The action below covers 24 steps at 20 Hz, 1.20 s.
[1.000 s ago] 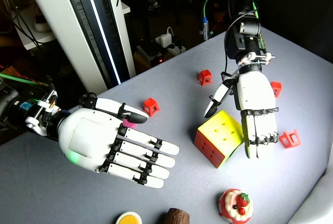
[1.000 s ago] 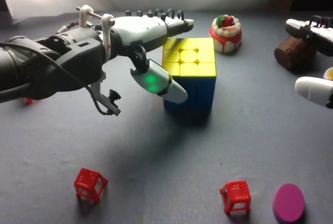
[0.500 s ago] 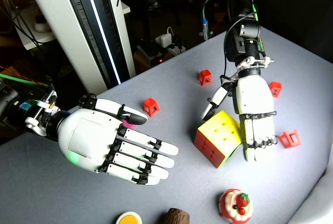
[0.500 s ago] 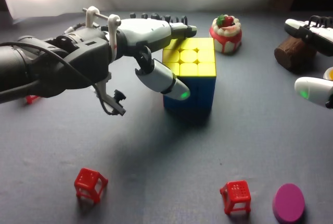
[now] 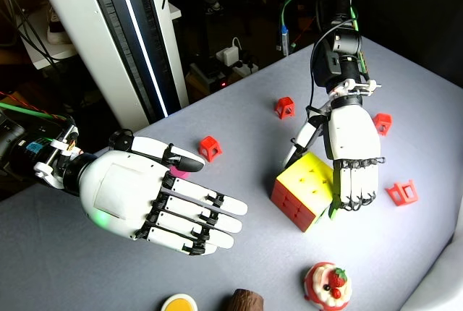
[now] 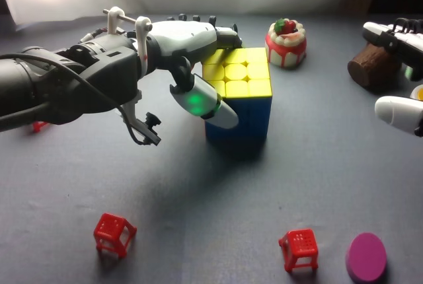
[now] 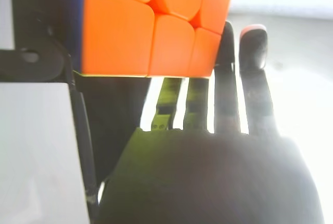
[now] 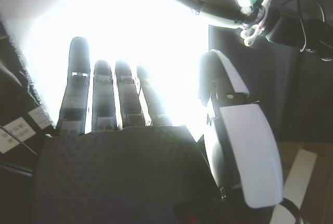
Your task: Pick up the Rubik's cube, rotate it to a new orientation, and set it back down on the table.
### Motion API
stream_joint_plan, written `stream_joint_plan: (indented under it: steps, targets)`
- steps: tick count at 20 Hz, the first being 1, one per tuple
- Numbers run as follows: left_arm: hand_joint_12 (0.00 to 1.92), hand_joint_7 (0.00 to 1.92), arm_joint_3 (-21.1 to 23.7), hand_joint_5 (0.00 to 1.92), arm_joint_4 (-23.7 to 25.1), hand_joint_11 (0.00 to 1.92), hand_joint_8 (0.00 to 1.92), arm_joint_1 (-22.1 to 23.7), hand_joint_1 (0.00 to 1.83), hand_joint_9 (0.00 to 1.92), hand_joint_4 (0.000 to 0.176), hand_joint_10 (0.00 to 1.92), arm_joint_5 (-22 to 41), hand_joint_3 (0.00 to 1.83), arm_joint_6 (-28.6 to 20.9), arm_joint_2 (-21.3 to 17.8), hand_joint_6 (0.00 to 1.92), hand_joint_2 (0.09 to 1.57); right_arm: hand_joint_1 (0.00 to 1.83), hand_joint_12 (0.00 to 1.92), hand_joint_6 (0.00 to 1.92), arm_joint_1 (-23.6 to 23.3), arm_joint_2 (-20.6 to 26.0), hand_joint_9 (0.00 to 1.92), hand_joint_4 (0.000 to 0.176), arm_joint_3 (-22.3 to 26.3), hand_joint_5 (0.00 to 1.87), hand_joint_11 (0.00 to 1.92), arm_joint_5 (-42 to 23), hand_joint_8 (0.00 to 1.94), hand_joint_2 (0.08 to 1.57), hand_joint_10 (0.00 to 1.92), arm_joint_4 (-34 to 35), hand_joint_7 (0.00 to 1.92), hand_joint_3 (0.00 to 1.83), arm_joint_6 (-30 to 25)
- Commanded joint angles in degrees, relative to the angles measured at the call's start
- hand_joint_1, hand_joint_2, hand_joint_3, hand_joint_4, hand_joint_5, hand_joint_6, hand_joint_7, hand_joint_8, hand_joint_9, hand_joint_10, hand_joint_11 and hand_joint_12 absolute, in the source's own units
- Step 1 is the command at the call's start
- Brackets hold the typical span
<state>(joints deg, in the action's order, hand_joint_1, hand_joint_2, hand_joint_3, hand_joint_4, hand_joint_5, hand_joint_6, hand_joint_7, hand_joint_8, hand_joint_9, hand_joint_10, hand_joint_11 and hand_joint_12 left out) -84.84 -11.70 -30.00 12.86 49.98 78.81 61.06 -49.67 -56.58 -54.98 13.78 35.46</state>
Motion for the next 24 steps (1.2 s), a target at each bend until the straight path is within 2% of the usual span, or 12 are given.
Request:
stream_joint_plan:
  steps: [1,3,5,7,10,12,13,14,15,18,22,24]
  targets:
    - [1.92,0.71,0.2,0.78,0.2,0.85,1.67,0.2,1.19,0.74,0.0,1.92,5.7,0.04,0.5,-0.4,1.19,1.23,0.31,1.68,0.0,-0.3,-0.1,0.0,0.0,-0.2,0.0,0.0,-7.5,0.0,1.33,0.0,0.1,0.0,0.0,-0.4]
    - [1.92,0.73,0.8,0.74,0.2,0.94,1.66,0.2,1.18,0.8,0.0,1.92,6.9,0.05,0.5,-1.0,1.25,1.23,0.3,1.68,0.0,-0.3,-0.1,0.0,0.0,-0.2,0.0,0.0,-7.7,0.0,1.34,0.0,0.0,0.0,0.0,-0.4]
    - [1.92,0.68,1.6,0.65,0.2,0.84,1.72,0.2,1.13,0.7,0.0,1.92,8.3,0.37,0.5,-1.7,1.46,1.13,0.33,1.57,0.0,-0.3,0.0,0.0,0.0,-0.2,0.0,0.0,-8.2,0.0,1.37,0.0,0.0,0.0,0.0,-0.4]
    - [1.92,0.71,2.7,0.67,0.9,0.85,1.73,0.2,1.15,0.74,0.0,1.92,10.1,0.45,0.5,-2.8,1.42,1.08,0.33,1.14,0.0,-0.3,0.2,0.0,0.0,-0.2,0.0,0.0,-8.8,0.0,1.42,0.0,-0.2,0.0,0.0,-0.4]
    - [1.92,0.95,4.3,0.74,3.6,1.14,1.92,0.2,1.06,1.03,0.0,1.92,13.4,0.87,-1.7,-4.1,1.67,0.87,0.15,0.31,0.0,-0.3,0.5,0.0,0.0,-0.3,0.0,0.0,-9.9,0.0,1.47,0.0,-0.8,0.0,0.0,-0.4]
    - [1.92,0.85,5.6,0.72,4.9,1.14,1.92,-0.2,1.11,1.04,0.0,1.92,16.3,1.15,-3.1,-5.3,1.85,0.79,0.02,0.04,0.0,-0.3,0.5,0.0,0.0,-1.1,0.0,0.0,-10.8,0.0,1.52,0.0,-1.3,0.0,0.01,-0.4]
    - [1.92,1.04,6.1,0.91,6.5,1.24,1.92,-0.2,1.3,1.15,0.0,1.92,17.9,0.78,-4.7,-5.9,1.91,0.81,0.0,0.02,0.0,-0.4,0.4,0.0,0.0,-1.7,0.0,0.01,-11.1,0.0,1.53,0.0,-1.5,0.0,0.01,-0.4]
    - [1.92,1.13,6.6,0.97,7.7,1.32,1.92,-0.3,1.35,1.23,0.0,1.92,19.4,0.67,-6.0,-6.3,1.92,0.83,0.0,0.02,0.0,-0.5,0.3,0.03,0.0,-2.2,0.0,0.04,-11.3,0.0,1.51,0.01,-1.8,0.0,0.0,-0.4]
    - [1.92,0.87,7.0,0.88,8.7,1.26,1.86,-0.3,1.35,1.15,0.0,1.92,20.4,1.06,-6.9,-6.7,1.92,0.75,0.0,0.02,0.0,-0.5,0.0,0.05,0.0,-2.8,0.0,0.04,-11.5,0.0,1.51,0.02,-2.2,0.0,0.0,-0.4]
    - [1.92,0.84,8.7,0.63,11.4,1.16,1.84,-0.3,1.17,1.04,0.0,1.92,24.8,1.03,-9.1,-8.2,1.75,0.83,0.04,0.0,0.0,-1.3,-1.7,0.05,0.0,-5.7,0.0,0.0,-11.5,0.0,1.45,0.02,-3.8,0.0,0.0,-0.4]
    - [1.92,0.92,11.3,0.78,14.8,1.3,1.89,0.2,1.21,1.18,0.0,1.92,30.0,1.21,-10.1,-10.7,1.6,0.7,0.01,0.02,0.0,-2.8,-5.5,0.07,0.0,-10.9,0.0,0.0,-11.5,0.0,1.45,0.03,-5.5,0.0,0.0,-0.4]
    - [1.92,0.78,12.3,0.75,16.1,1.27,1.87,0.2,1.2,1.15,0.0,1.92,32.1,0.8,-10.8,-11.7,1.34,0.89,0.03,0.0,0.0,-3.4,-7.1,0.02,0.0,-12.9,0.0,0.0,-11.6,0.0,1.43,0.01,-6.2,0.0,0.0,-0.4]
